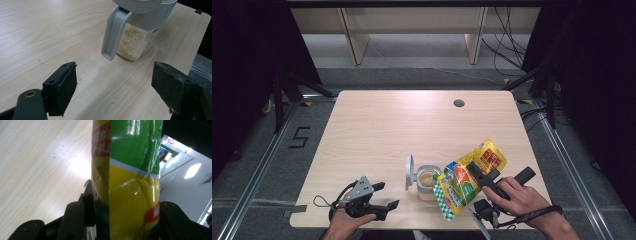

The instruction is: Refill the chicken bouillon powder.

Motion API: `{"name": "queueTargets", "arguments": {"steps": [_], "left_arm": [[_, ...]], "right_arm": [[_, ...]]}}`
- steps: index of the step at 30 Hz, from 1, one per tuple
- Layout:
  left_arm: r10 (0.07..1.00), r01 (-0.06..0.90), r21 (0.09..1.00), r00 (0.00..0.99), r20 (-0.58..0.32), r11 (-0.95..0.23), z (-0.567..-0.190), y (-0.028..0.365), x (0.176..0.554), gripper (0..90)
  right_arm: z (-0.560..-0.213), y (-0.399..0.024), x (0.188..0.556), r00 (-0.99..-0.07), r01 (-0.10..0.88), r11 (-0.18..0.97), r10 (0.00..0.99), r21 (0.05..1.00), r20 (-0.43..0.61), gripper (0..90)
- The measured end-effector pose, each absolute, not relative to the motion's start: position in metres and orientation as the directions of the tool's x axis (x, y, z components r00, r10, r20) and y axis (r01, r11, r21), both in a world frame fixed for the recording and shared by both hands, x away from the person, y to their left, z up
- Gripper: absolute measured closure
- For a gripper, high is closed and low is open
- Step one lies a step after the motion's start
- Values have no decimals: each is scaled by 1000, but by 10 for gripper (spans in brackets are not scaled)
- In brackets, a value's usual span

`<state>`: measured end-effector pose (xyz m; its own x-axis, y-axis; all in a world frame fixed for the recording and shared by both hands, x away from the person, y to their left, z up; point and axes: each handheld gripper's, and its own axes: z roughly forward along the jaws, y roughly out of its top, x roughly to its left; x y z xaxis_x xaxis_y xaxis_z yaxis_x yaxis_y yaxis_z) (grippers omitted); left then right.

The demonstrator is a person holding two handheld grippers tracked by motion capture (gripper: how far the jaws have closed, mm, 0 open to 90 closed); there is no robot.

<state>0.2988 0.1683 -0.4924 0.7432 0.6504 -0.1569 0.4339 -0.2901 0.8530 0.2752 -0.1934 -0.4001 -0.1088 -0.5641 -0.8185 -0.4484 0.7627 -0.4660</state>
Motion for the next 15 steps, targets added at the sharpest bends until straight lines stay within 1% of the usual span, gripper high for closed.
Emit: {"name": "queueTargets", "arguments": {"steps": [15], "left_arm": [[650,434,856,742,-162,-282,-493,167,299,198]], "right_arm": [[-400,-195,276,-105,-454,769,-548,-451,-829,599]]}}
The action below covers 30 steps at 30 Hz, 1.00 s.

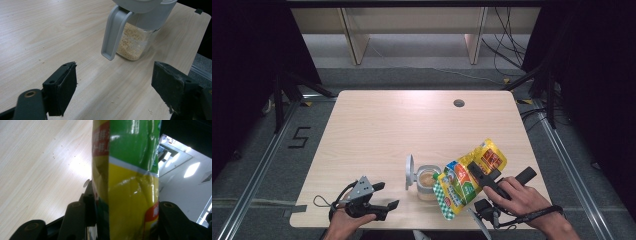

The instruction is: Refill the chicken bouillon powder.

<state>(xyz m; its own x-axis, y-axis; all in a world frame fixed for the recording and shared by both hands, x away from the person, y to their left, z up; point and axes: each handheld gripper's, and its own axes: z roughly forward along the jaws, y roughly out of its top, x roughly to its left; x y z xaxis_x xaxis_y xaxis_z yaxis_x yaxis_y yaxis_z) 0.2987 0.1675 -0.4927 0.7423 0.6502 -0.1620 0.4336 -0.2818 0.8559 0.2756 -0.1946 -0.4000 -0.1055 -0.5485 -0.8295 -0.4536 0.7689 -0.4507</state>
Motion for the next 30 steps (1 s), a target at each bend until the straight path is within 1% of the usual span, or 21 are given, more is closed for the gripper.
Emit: {"name": "queueTargets", "arguments": {"steps": [1,4,5,6,12,14,16,18,21,22,27,29,30], "left_arm": [[648,429,855,746,-153,-292,-492,168,299,198],[652,436,855,740,-165,-279,-493,167,299,198],[650,434,853,743,-156,-291,-492,168,299,198],[652,437,856,740,-166,-278,-493,167,299,198],[650,432,855,744,-157,-288,-493,168,299,198],[652,437,856,740,-165,-278,-493,167,299,198],[647,431,853,747,-154,-295,-493,168,299,198],[644,430,852,750,-153,-298,-493,168,300,198],[649,431,852,745,-152,-296,-493,168,299,198],[650,433,852,744,-153,-295,-493,168,299,198],[644,428,853,750,-152,-298,-493,168,300,198],[648,432,852,746,-154,-294,-493,168,299,198],[650,433,852,744,-153,-294,-493,168,299,198]], "right_arm": [[-399,-195,276,-97,-460,756,-564,-465,-820,600],[-400,-195,276,-106,-454,768,-550,-452,-829,600],[-400,-196,276,-105,-455,767,-550,-452,-829,600],[-399,-196,275,-101,-452,761,-562,-465,-821,600],[-398,-196,275,-96,-452,756,-568,-473,-817,601],[-398,-196,275,-99,-451,757,-568,-472,-817,601],[-398,-196,275,-97,-453,756,-569,-473,-817,601],[-399,-196,275,-103,-456,764,-555,-457,-825,601],[-398,-196,275,-104,-454,764,-556,-458,-825,602],[-397,-195,275,-101,-452,757,-570,-473,-815,602],[-398,-196,275,-102,-455,761,-560,-462,-822,602],[-396,-195,275,-94,-457,744,-586,-488,-805,602],[-397,-196,275,-102,-450,760,-565,-469,-819,602]]}}
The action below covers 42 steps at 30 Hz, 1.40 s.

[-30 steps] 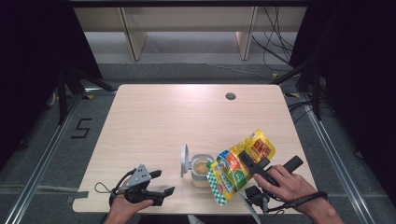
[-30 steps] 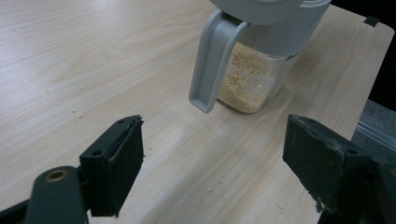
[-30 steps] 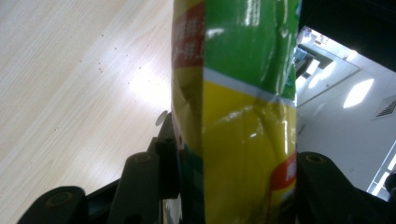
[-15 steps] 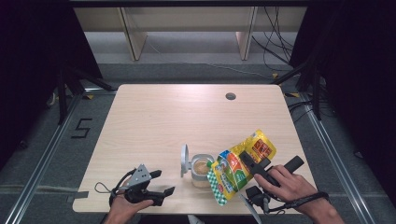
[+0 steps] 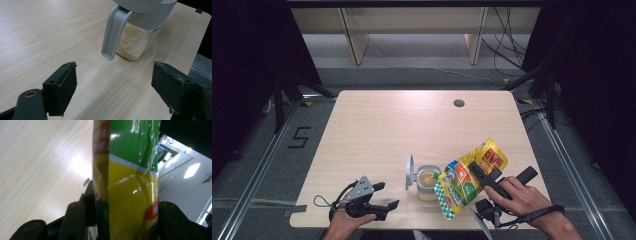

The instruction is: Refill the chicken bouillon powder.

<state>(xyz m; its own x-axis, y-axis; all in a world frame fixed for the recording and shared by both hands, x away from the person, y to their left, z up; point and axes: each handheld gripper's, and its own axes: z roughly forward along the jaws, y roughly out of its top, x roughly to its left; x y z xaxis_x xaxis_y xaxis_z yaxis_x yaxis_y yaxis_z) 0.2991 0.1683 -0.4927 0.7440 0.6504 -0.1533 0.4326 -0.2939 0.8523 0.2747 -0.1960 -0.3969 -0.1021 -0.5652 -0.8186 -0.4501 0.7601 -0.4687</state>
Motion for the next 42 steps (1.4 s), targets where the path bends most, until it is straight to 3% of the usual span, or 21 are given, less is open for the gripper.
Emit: {"name": "queueTargets", "arguments": {"steps": [22,27,42], "left_arm": [[648,429,853,747,-150,-297,-492,169,299,198],[652,436,856,740,-165,-278,-493,167,299,198],[645,428,853,749,-151,-297,-493,168,300,199]], "right_arm": [[-396,-200,276,-99,-470,758,-554,-452,-826,605],[-400,-205,277,-125,-478,780,-516,-405,-847,607],[-421,-226,285,-275,-523,850,-247,-71,-929,657]]}}
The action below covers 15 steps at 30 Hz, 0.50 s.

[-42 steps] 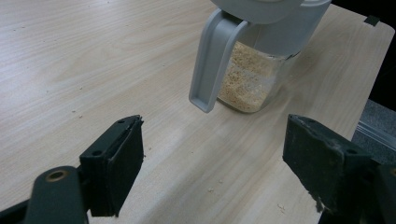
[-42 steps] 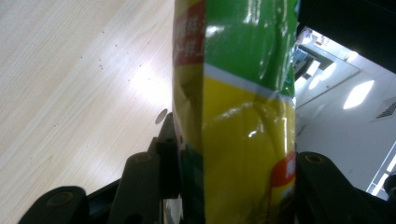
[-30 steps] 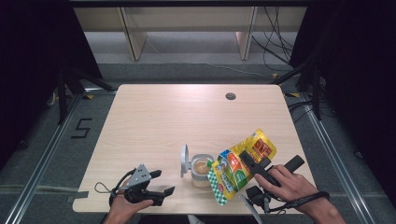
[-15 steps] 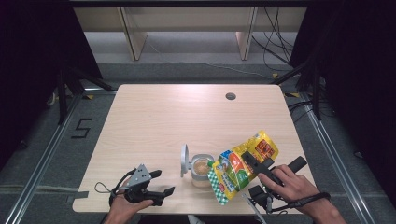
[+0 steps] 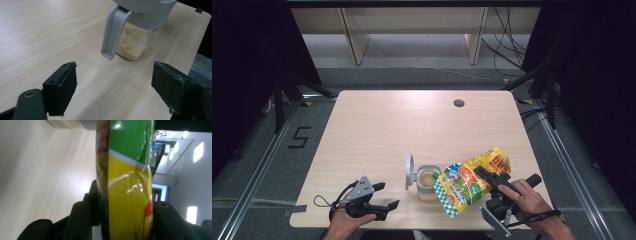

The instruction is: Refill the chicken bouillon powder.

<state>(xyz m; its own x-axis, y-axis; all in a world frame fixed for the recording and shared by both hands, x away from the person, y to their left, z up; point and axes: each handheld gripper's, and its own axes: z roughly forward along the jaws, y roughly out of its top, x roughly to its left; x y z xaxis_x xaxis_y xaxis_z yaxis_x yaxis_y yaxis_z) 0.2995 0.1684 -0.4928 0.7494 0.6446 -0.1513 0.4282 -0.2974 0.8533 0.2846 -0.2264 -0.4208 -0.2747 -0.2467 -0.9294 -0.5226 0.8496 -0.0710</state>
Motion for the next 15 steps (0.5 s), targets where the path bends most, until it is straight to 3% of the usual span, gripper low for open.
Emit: {"name": "queueTargets", "arguments": {"steps": [6,7,8,9,11,12,15], "left_arm": [[644,428,853,750,-151,-298,-493,168,299,199],[646,430,857,747,-160,-285,-493,167,299,198],[646,430,856,747,-160,-285,-493,167,299,198],[647,430,854,746,-156,-291,-493,168,299,198],[650,433,852,745,-154,-295,-493,168,299,198],[648,428,853,747,-149,-298,-493,169,299,198],[650,433,852,744,-155,-293,-493,168,299,198]], "right_arm": [[-432,-233,287,-323,-540,839,-141,60,-936,668],[-439,-236,285,-381,-495,856,-60,148,-923,669],[-436,-237,288,-361,-532,837,-85,130,-929,672],[-441,-239,287,-426,-497,840,-21,215,-904,673],[-441,-240,288,-414,-505,839,-29,203,-910,674],[-444,-242,292,-433,-538,803,0,258,-901,678],[-445,-244,291,-457,-512,806,37,296,-889,681]]}}
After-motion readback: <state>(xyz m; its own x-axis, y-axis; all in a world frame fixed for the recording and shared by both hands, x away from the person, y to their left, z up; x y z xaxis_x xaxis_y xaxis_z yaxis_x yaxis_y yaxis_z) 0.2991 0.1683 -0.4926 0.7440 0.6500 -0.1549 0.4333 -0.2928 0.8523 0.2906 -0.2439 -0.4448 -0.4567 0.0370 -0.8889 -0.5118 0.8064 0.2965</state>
